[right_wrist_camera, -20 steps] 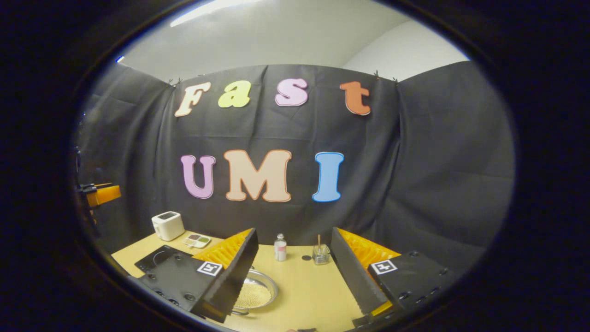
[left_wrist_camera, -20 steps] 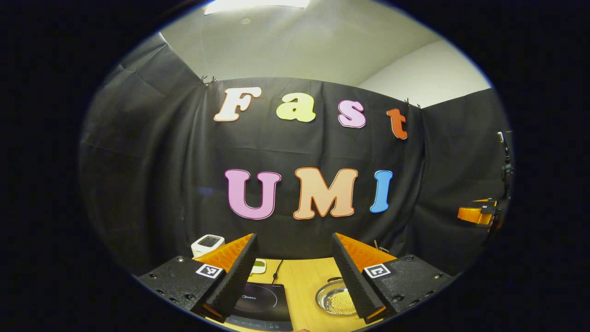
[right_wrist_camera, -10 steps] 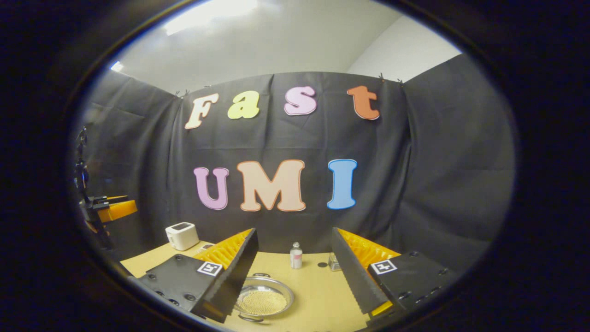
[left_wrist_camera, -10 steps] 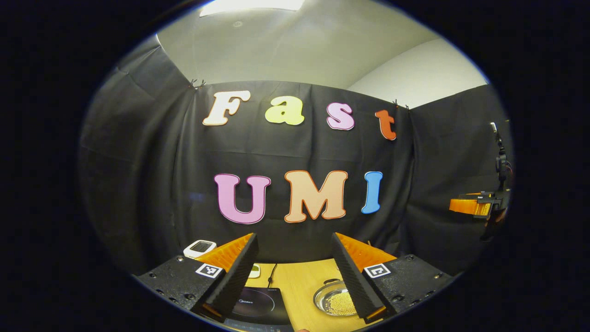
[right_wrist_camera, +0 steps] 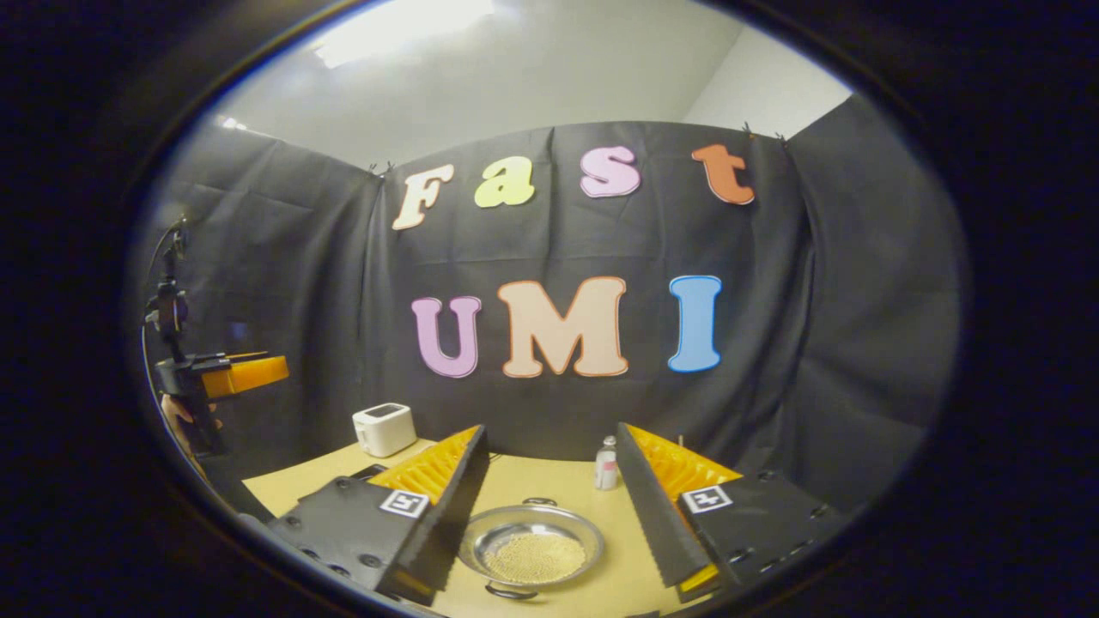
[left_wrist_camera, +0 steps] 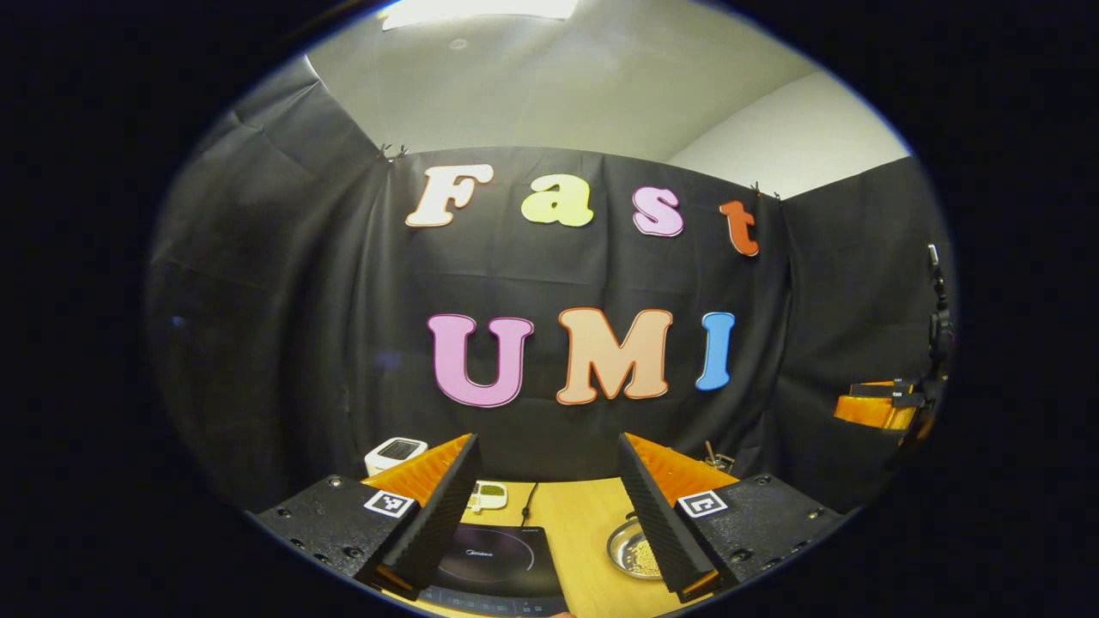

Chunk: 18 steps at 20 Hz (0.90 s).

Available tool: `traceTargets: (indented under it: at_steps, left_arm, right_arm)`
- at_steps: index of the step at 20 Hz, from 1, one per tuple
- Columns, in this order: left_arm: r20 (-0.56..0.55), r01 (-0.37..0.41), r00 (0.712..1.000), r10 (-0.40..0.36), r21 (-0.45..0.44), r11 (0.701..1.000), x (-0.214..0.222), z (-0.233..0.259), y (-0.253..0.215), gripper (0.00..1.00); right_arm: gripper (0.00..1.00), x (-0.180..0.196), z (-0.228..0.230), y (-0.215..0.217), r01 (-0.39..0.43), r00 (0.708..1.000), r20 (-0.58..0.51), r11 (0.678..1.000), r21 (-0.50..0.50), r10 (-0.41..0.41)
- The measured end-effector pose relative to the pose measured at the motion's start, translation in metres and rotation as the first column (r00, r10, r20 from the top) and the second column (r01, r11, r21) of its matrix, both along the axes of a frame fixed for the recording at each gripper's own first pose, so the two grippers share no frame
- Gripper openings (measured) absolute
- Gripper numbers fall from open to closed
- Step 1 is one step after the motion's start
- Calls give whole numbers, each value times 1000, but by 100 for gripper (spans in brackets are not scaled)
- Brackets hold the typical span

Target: First push the handle of the pot to place it horizontally, then grasp the pot with both hands and set it on the induction cooktop.

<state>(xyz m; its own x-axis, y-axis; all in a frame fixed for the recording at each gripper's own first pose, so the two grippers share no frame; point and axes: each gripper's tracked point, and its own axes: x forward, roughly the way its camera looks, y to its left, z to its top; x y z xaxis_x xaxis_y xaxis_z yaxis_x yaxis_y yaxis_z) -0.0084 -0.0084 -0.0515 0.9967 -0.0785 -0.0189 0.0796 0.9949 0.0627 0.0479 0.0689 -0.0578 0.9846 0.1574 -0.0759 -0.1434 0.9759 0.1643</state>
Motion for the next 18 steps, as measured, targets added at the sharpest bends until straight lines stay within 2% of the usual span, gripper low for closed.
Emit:
traceTargets:
  at_steps: [1,4,6,7,8,10,11,12,14,15,16,18]
  left_arm:
    - [3,-16,1000,16,5,1000,-1,-1,5,96]
    - [14,-43,999,42,19,999,-9,2,15,93]
    - [23,-61,998,60,25,998,-12,3,21,95]
    - [22,-64,998,64,29,998,-13,2,22,95]
    - [21,-66,998,66,32,997,-14,1,23,95]
    - [13,-74,997,73,38,997,-16,-1,27,95]
    - [12,-77,997,76,39,996,-16,-1,29,92]
    - [10,-79,997,79,40,996,-15,-3,30,96]
    - [10,-86,996,86,46,995,-17,-7,33,95]
    - [7,-90,996,90,52,995,-17,-9,36,95]
    - [3,-95,995,95,60,994,-17,-11,38,92]
    - [0,-96,995,96,65,993,-20,-14,38,93]
  right_arm:
    - [77,0,-8,6,-14,1000,-10,1000,11,15]
    - [34,-2,-47,34,-82,992,-93,995,50,87]
    - [6,-10,-78,55,-144,974,-169,987,66,154]
    - [0,-14,-94,69,-191,957,-210,979,66,200]
    - [0,-18,-111,78,-223,940,-248,972,68,233]
    - [17,-28,-145,99,-292,891,-335,952,92,306]
    - [7,-34,-162,109,-321,859,-381,940,119,341]
    - [0,-42,-181,118,-343,824,-428,928,144,371]
    - [0,-52,-213,133,-377,752,-510,907,189,419]
    - [7,-57,-225,138,-389,720,-542,899,201,433]
    - [7,-62,-236,140,-399,693,-569,893,209,443]
    - [7,-67,-257,146,-420,655,-608,885,200,448]
